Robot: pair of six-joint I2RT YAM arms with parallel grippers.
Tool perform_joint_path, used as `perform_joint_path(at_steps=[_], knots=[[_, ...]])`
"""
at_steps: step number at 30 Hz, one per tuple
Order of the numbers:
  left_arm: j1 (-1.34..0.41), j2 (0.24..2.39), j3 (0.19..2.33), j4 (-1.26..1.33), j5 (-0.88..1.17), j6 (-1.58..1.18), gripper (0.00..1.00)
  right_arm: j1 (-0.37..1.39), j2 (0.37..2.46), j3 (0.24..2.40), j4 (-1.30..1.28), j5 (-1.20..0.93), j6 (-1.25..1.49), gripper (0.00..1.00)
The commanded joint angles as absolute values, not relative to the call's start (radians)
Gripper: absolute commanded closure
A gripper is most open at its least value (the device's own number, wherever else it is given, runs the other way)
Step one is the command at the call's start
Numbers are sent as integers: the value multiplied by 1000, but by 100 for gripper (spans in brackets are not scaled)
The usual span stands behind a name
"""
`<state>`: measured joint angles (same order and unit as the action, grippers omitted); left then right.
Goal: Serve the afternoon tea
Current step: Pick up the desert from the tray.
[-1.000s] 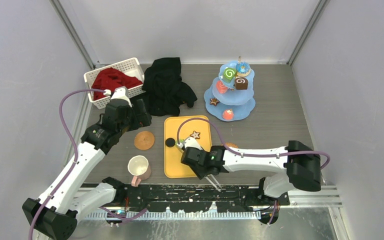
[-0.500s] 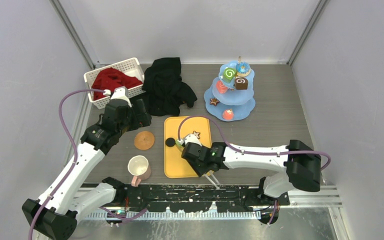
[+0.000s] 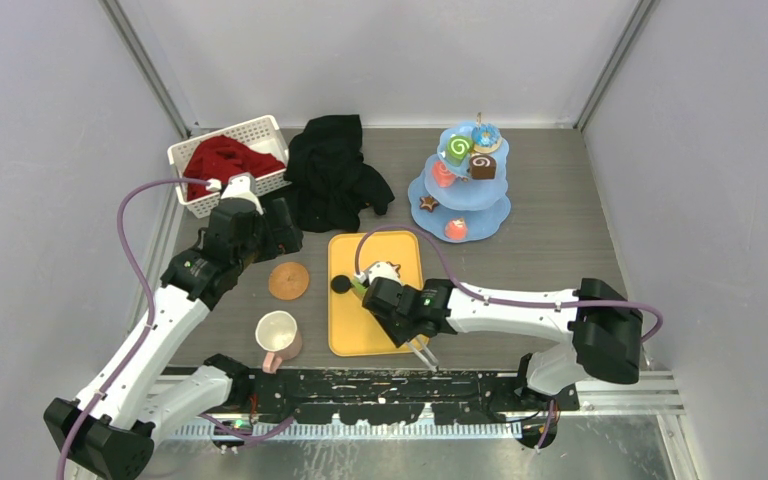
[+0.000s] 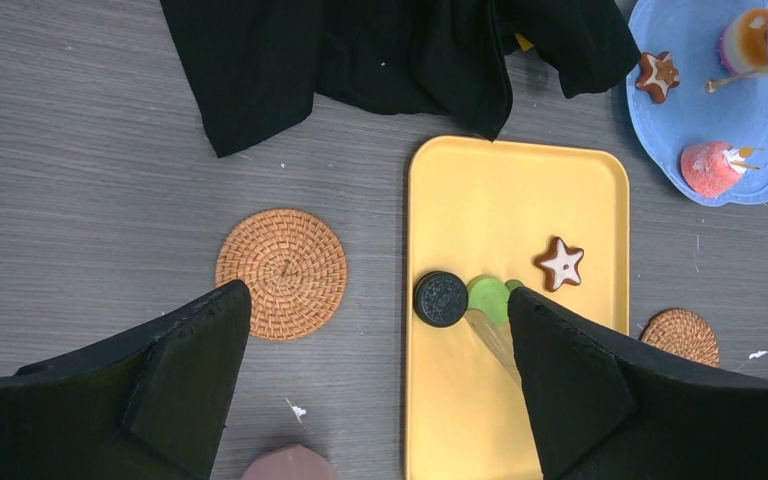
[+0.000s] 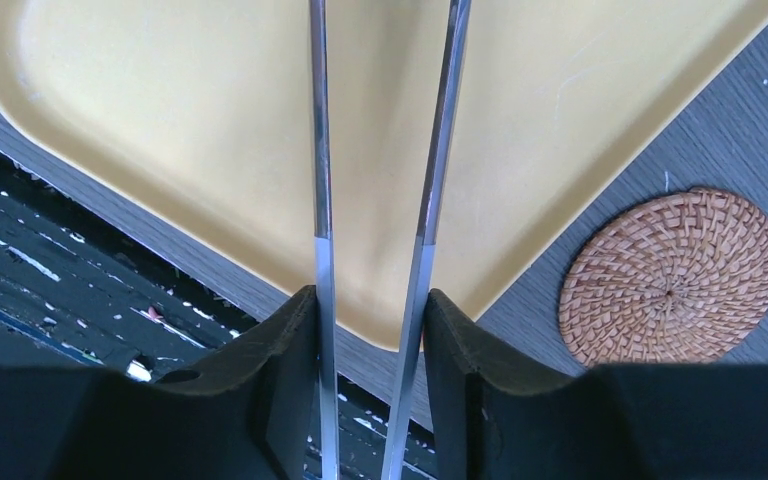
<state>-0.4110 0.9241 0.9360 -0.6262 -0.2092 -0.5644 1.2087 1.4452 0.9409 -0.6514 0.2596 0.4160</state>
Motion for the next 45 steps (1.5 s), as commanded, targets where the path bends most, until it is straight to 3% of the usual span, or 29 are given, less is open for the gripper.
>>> perform_joint_path(at_steps=[1, 18, 29, 45], knots=[[-407, 910, 962, -590, -219, -551, 1, 1205, 1402, 988, -652, 294, 409, 67], [-407, 932, 965, -568, -203, -565, 1, 1109, 1144, 935, -725, 280, 508, 81], [-407, 939, 966, -554, -189, -569, 1, 898, 1009, 914, -805, 310, 524, 79], [-407, 907, 964, -576, -224, -554, 1, 594, 1031, 906, -770, 264, 412, 78]])
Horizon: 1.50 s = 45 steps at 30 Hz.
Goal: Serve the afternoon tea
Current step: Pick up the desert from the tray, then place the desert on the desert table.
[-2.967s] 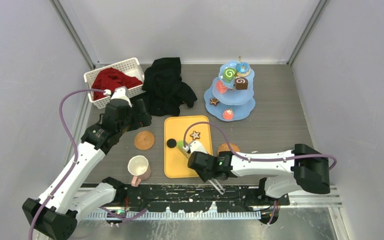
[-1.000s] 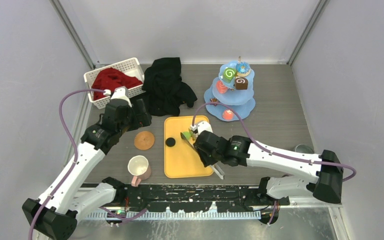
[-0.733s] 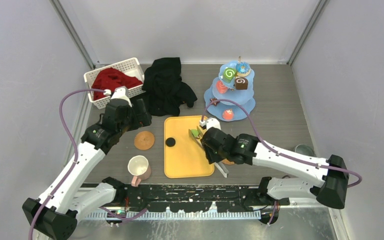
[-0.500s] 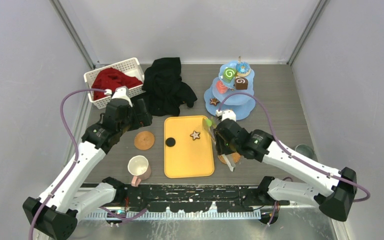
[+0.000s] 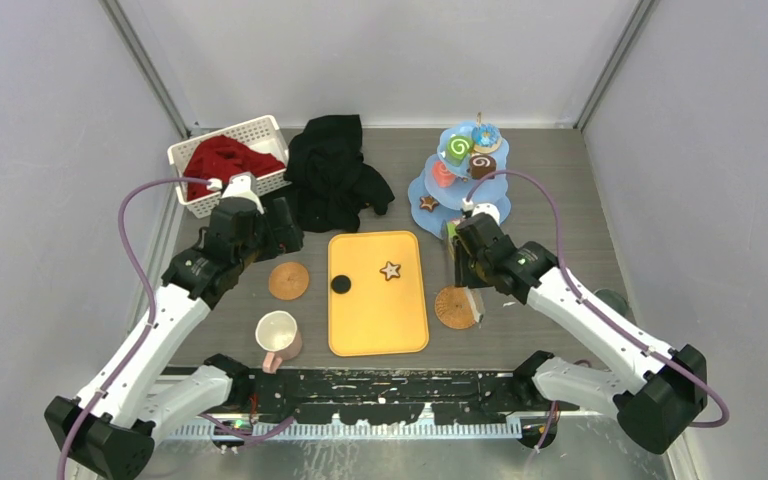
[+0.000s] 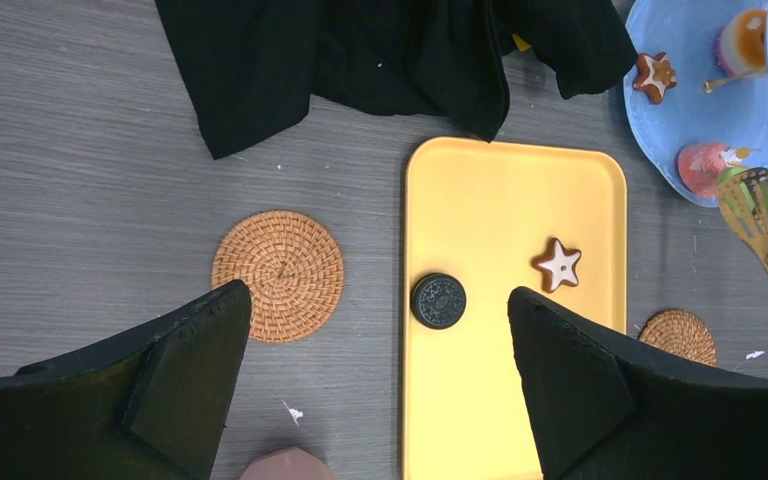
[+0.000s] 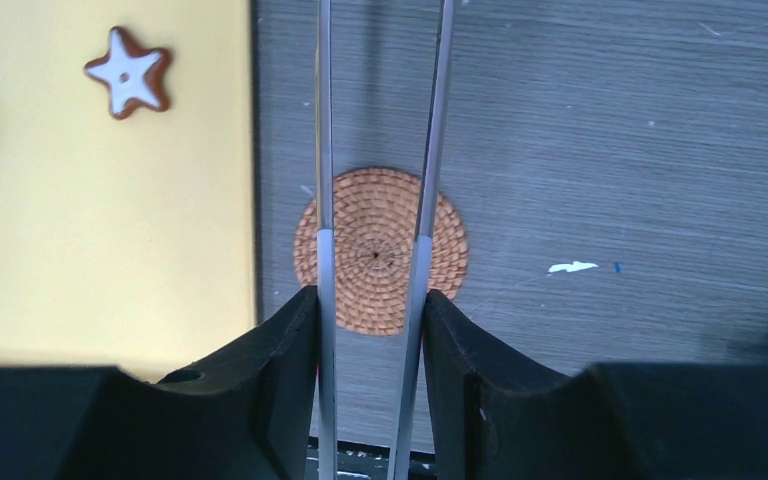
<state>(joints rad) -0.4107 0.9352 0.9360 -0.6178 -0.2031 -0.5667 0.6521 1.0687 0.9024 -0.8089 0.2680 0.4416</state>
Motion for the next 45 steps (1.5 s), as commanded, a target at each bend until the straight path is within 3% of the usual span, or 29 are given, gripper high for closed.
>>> perform_joint_path(at_steps=[1, 15, 39, 42, 45], knots=[[-407, 909, 965, -576, -223, -554, 1, 576, 1027, 899, -768, 251, 409, 78], [-407, 904, 968, -580, -221, -550, 1, 328, 1030, 879, -699, 149, 359, 77], [-407, 896, 964, -588, -228, -553, 1, 235, 1186, 864, -500, 158, 353, 77], [-408, 897, 963, -589, -228, -553, 1, 235, 1202, 847, -461, 148, 344, 74], [-407, 897, 966, -589, -229, -552, 1, 233, 1227, 854, -461, 147, 340, 63]])
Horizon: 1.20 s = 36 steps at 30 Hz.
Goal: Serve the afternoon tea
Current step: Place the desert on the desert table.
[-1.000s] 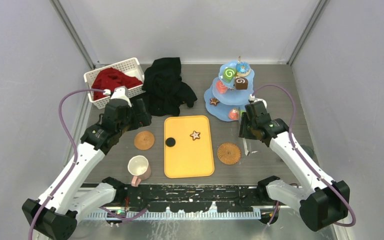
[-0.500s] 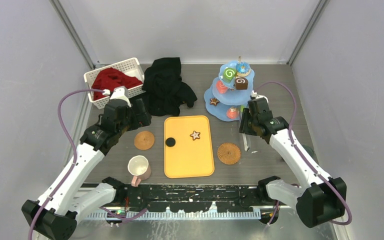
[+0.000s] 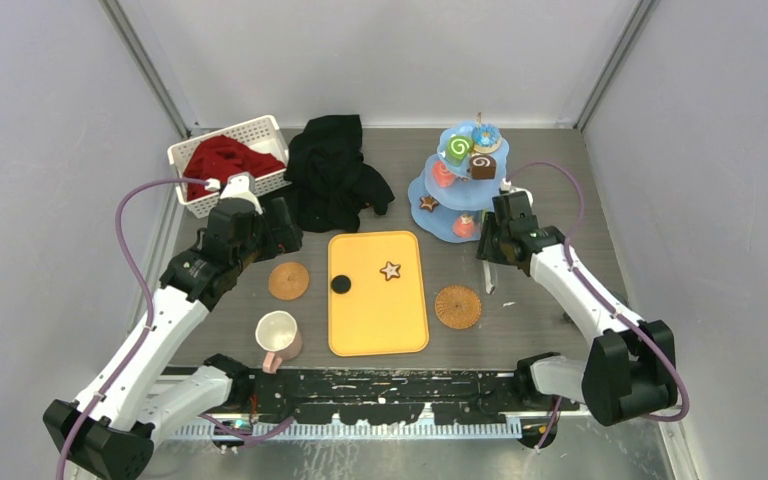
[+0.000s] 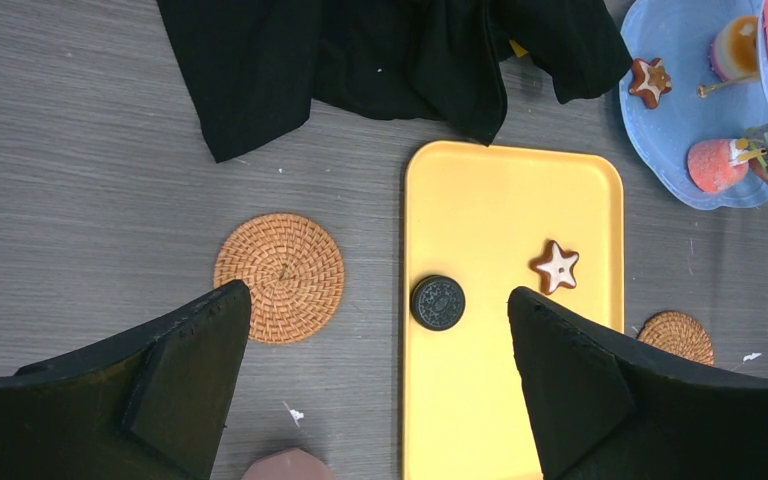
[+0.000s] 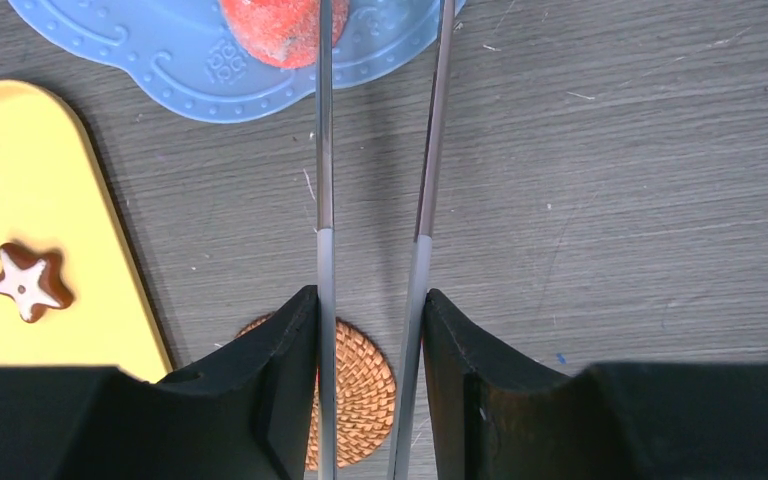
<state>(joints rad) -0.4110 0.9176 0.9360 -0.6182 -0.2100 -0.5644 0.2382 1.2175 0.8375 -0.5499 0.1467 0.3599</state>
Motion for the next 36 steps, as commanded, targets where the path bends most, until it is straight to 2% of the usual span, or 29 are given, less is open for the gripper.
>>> perform_joint_path(at_steps=[1, 10, 19, 23, 29, 32, 36], knots=[[-407, 898, 966, -590, -229, -553, 0, 233, 1229, 854, -458, 144, 340, 60], [-408, 899, 963, -585, -221, -558, 0, 229, 1214, 852, -455, 138, 347, 53], [-407, 896, 969, -584, -216, -555, 1, 225, 1197, 853, -466, 138, 347, 53], [-407, 896, 965, -581, -218, -555, 1, 223, 1172, 862, -489, 135, 347, 49], [-407, 899, 968, -581, -214, -555, 1, 223, 1153, 870, -504, 140, 348, 50], [-407, 890, 966, -587, -220, -552, 1, 224, 1121, 879, -537, 156, 356, 56], [-407, 881, 956, -589, -227, -552, 1, 223, 1056, 893, -609, 170, 360, 57]])
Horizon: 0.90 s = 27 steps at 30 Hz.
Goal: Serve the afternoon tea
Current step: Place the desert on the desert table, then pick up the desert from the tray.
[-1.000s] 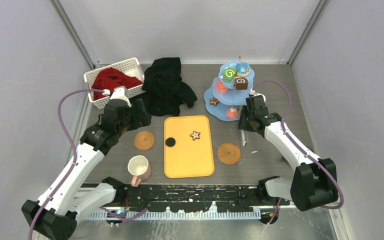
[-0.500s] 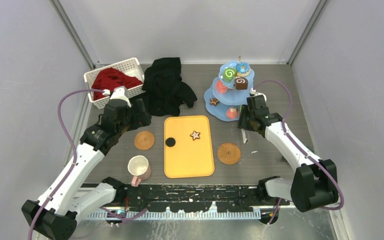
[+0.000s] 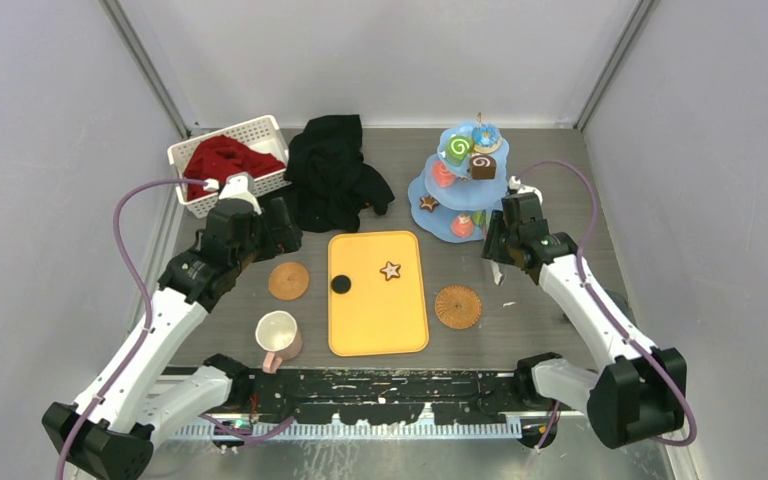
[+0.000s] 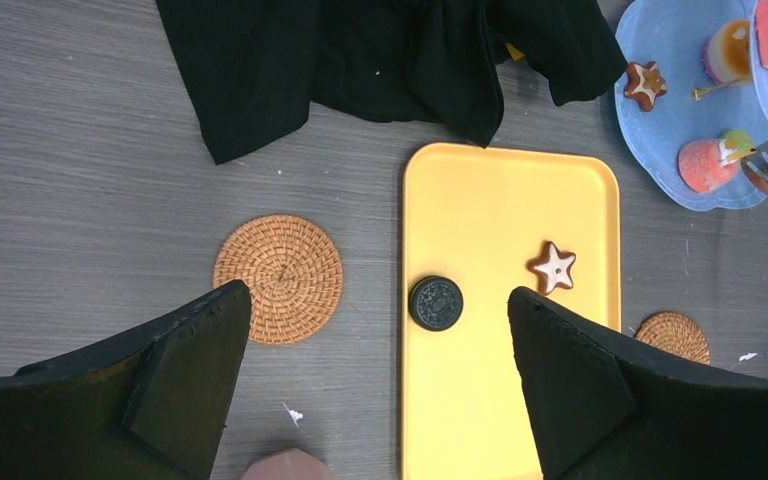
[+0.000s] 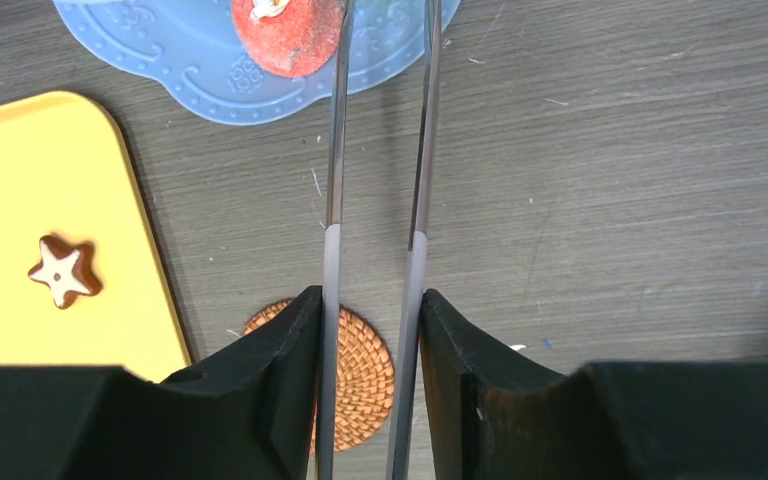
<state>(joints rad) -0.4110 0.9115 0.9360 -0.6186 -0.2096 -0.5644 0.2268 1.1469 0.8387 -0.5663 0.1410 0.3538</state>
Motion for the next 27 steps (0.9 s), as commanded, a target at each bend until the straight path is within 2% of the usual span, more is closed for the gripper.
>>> perform_joint_path(at_steps=[1, 5, 11, 15, 23, 27], knots=[[-407, 881, 953, -586, -226, -552, 1, 223, 1033, 894, -624, 173, 360, 57], [-407, 891, 958, -580, -220, -552, 1, 223, 984, 910, -697, 170, 358, 61], [-407, 892, 961, -579, -224, -549, 1, 223, 918, 949, -794, 130, 374, 79], [-407, 893, 956, -572, -219, -553, 1, 223, 881, 953, -852, -6, 335, 89], [-407, 899, 963, -582, -242, -548, 1, 232, 803, 933, -881, -350, 225, 93], [-407, 893, 970, -594, -248, -546, 1, 354, 816, 933, -867, -383, 213, 93]])
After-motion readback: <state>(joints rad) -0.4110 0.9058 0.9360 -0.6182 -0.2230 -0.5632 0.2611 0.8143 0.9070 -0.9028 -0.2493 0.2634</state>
